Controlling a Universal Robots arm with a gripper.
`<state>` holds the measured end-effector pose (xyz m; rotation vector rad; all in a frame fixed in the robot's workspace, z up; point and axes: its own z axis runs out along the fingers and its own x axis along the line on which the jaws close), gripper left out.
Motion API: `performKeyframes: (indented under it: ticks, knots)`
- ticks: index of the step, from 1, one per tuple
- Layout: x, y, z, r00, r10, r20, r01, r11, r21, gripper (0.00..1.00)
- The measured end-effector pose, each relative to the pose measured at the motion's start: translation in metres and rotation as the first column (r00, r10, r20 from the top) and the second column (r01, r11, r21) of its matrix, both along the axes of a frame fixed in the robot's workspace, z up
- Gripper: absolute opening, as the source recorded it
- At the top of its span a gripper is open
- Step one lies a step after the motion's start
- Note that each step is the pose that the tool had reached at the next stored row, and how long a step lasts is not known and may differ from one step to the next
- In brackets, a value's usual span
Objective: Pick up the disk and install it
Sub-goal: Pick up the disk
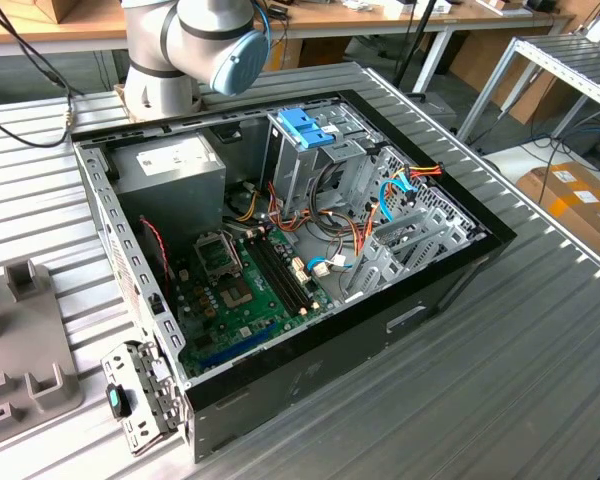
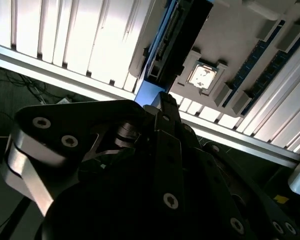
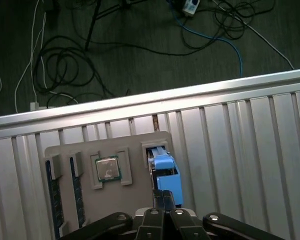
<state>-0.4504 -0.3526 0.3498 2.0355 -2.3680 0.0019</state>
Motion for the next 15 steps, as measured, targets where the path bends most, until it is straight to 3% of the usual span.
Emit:
performKeyframes:
  ticks: [4, 7, 15]
  knots:
    - [0.0072, 0.0000, -0.0003, 0.9999, 0.015, 0.0002, -0.015, 0.9999, 0.0000, 0.11]
    - [0.0197, 0.0000, -0.0005, 0.9997, 0.026, 0.0001, -0.026, 0.9997, 0.0000, 0.11]
    - [0.0209, 0.0002, -0.0040, 0.9980, 0.063, 0.0024, -0.063, 0.9980, -0.0001, 0.11]
